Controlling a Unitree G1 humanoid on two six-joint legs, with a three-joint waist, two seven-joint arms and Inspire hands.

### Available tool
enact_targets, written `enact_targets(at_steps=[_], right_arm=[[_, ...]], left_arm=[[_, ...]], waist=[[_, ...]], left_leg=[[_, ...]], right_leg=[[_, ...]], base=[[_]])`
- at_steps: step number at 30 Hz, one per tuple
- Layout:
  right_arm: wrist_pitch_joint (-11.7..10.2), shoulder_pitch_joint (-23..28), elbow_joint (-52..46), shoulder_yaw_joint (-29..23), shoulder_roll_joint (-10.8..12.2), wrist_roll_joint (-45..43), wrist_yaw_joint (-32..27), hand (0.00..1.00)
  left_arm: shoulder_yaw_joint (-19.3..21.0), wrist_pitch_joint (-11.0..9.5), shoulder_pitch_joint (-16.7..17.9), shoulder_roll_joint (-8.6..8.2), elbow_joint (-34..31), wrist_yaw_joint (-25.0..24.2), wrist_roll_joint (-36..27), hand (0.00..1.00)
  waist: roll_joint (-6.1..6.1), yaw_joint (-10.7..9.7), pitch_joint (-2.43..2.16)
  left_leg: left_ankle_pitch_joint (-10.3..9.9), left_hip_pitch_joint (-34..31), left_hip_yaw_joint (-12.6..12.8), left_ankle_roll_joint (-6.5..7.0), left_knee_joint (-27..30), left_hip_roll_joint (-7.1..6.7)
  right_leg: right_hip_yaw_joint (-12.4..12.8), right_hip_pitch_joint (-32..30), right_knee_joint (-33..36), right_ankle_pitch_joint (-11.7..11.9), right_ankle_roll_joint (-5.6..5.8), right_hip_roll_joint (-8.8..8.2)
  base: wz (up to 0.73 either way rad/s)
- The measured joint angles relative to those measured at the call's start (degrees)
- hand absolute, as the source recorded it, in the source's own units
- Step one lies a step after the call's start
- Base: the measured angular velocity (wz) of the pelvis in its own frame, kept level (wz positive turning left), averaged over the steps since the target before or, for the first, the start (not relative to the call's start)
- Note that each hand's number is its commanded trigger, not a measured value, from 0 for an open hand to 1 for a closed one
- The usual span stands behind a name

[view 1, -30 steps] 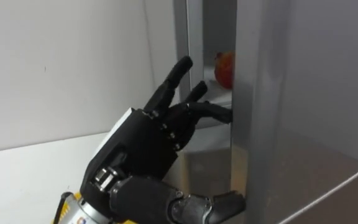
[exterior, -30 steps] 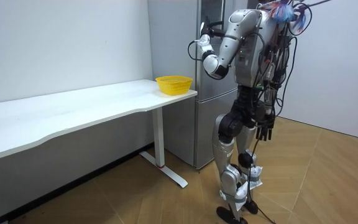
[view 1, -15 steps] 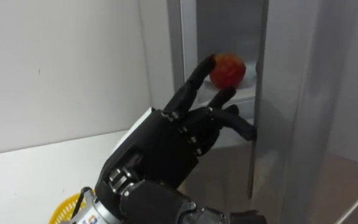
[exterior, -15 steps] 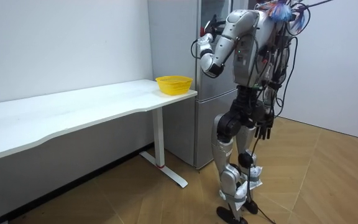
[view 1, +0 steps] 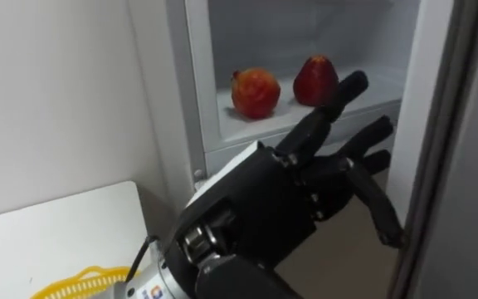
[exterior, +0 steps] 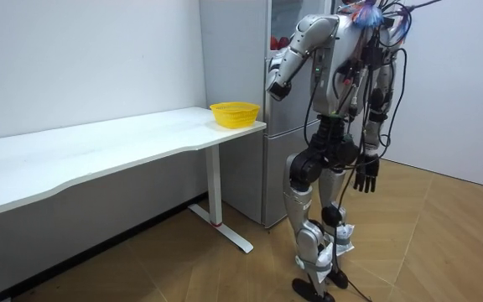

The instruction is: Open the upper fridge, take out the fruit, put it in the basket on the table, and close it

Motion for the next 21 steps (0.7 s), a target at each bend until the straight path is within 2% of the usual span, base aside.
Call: enact_targets(at_steps=[6,9,15,17,19,21], right_arm=[[-0.39,-0.01,-0.01,-0.21,0.00,0.36,-0.94,0.00],[-0.57,-0.19,-0.01,-0.75,0.00,0.41,-0.86,0.00],[-1.05,-0.37,0.04,-0.76,-0.01,0.39,-0.17,0.00],[-1.05,-0.38,0.05,-0.85,-0.01,0.38,0.00,0.00],[-1.10,-0.40,0.16,-2.39,-0.01,0.26,0.31,0.00],[-1.16,-0.44,0.14,-3.48,-0.02,0.27,0.35,0.00]], left_arm=[[-1.49,0.00,-0.11,0.62,1.93,-0.05,0.11,0.00],[-1.66,0.01,-0.14,1.49,2.06,-0.47,0.13,0.00],[-1.68,0.00,-0.14,2.30,2.07,-0.76,0.14,0.00],[-1.68,0.00,-0.14,2.29,2.07,-0.92,0.14,0.00],[-1.66,0.00,-0.18,2.05,2.03,-1.15,0.13,0.00],[-1.66,0.00,-0.62,1.96,2.02,-1.36,0.13,0.00]], waist=[[0.01,-1.20,0.00],[0.03,-2.29,0.01],[0.37,-3.28,0.18],[0.51,-3.39,0.23],[0.89,-3.47,0.04],[1.34,-3.48,0.11]], left_leg=[[0.00,0.09,0.05,0.00,0.00,0.08],[0.00,0.03,0.15,0.00,-0.01,0.08],[0.00,-0.06,0.21,0.00,-0.23,0.08],[-0.01,-0.07,0.21,0.01,-0.27,0.07],[-0.02,-0.22,0.32,0.03,-0.37,0.08],[-0.02,-0.72,0.39,0.03,-0.42,0.14]], right_leg=[[0.16,0.04,-0.06,0.13,-0.06,0.11],[0.16,0.11,-0.10,0.26,0.03,0.12],[0.18,-0.04,-0.15,0.44,0.22,0.14],[0.18,-0.13,-0.14,0.46,0.24,0.15],[0.22,-0.69,-0.09,0.58,0.29,0.19],[0.23,-1.16,-0.16,0.86,0.30,0.25]], base=[[-0.02],[0.00],[0.00],[0.00],[0.00],[0.00]])
